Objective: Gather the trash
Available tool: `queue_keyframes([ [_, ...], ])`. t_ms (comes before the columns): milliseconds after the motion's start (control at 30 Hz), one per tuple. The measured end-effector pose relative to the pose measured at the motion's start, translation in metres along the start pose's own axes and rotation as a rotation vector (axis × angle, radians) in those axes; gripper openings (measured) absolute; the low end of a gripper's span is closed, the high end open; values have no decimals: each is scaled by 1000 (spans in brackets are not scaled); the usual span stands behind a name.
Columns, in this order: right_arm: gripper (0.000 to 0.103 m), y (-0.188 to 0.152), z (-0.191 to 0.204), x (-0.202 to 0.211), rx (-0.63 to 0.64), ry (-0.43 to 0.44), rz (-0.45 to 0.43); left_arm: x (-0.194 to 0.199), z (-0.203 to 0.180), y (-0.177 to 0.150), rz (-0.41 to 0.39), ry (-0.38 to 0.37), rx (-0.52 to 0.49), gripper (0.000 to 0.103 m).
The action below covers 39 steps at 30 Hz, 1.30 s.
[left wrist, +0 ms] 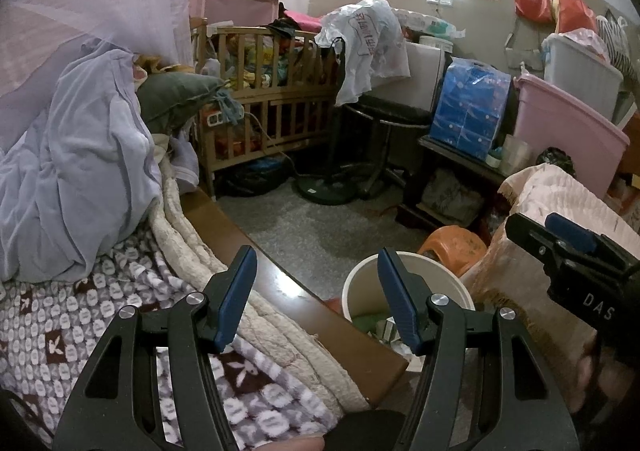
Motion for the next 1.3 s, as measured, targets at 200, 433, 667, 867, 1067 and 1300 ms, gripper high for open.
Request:
queue_keyframes([
  [200,73,0,0,0,0,0,1,-1,2,-1,0,-2,-7,62],
  [433,73,-1,-2,0,1,-3,3,-2,1,-1,0,-3,-10,62],
  [667,73,0,-2,-1,-1,0,3,-3,3,-2,2,2,-14,62],
  [867,73,1,-2,-1,-1,0,4,-3,3,-2,2,-3,-18,62],
  [1067,73,0,-3,-1,-3,0,5,-3,3,-2,3,-5,-18,62],
  [1300,73,0,-4,-1,-3,-1,5,-4,4,-3,6,-11,-20,62],
])
Point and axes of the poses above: each gripper's, at about its wrist camera, not at the fingertips, and x roughly against the way its jaws point, z to its left, y to its top, the point moved 1 cm from there along -x, roughly the way its jaws point, and after that the axes turned 13 degrees about y, right-handed, at the moved point
